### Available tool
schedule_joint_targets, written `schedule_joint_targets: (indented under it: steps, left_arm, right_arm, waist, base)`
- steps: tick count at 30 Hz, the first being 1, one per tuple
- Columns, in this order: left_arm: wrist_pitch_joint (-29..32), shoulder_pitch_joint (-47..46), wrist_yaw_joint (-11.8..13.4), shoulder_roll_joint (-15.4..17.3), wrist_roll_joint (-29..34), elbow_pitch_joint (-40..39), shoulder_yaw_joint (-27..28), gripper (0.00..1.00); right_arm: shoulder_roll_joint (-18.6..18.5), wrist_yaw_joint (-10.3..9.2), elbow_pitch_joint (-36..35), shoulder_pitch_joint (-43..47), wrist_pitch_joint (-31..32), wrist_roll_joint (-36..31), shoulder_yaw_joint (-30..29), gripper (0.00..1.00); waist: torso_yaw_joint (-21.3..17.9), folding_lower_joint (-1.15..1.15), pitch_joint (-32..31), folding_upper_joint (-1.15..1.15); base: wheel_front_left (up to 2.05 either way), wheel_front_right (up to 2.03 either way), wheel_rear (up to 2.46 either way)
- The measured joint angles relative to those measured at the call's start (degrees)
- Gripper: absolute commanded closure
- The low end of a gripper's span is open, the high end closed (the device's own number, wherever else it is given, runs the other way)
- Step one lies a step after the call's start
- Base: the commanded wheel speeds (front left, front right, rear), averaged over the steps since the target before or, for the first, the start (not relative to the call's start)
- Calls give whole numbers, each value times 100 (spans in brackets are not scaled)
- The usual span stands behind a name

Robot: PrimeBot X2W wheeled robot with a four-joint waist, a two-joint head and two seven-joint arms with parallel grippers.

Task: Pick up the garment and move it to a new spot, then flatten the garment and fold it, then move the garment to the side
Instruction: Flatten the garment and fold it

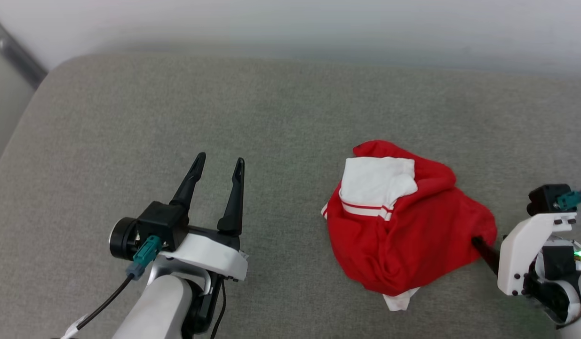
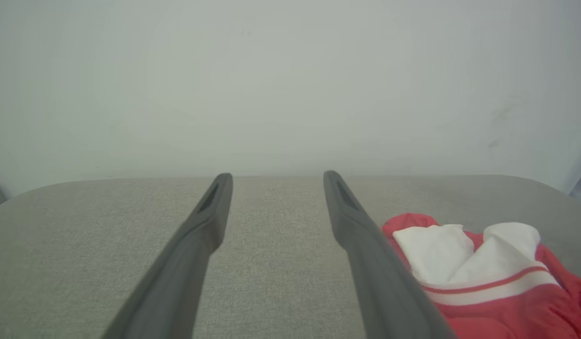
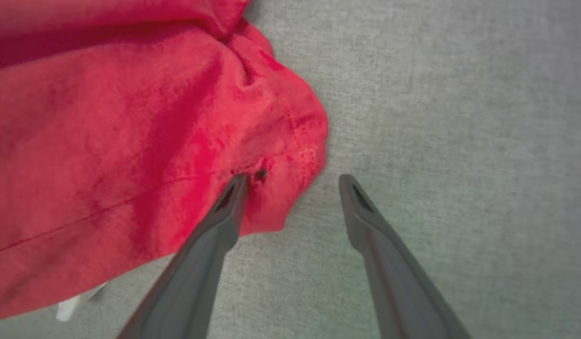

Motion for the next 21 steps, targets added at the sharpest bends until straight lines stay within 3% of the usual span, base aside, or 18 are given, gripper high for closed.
schedule_joint_targets:
  steps: [6, 8, 9, 16, 21]
  left_arm:
    - [-8, -87, -76, -157, 98, 27, 65, 0]
    - [-8, -87, -123, -200, 100, 56, 121, 0]
    - [-8, -87, -125, -207, 135, 80, 144, 0]
    - [-9, 48, -192, -201, 230, 200, 332, 0]
    - [-15, 259, -220, -142, 245, 296, 392, 0]
  right_arm:
    - [-281, 2, 525, -354, 272, 247, 338, 0]
    - [-331, 2, 632, -413, 320, 399, 397, 70]
    - [-363, 2, 662, -433, 312, 432, 446, 100]
    - [-436, 0, 527, -536, -376, 424, 638, 100]
    - [-460, 1, -138, -494, -818, 151, 220, 100]
  waist:
    - [181, 0, 325, 0]
    - [206, 0, 354, 0]
    - [203, 0, 351, 0]
    - [2, 0, 165, 0]
    - [-223, 0, -120, 0]
  base:
    - [0, 0, 0]
    - [0, 0, 0]
    - [0, 0, 0]
    - [0, 0, 0]
    - [0, 0, 0]
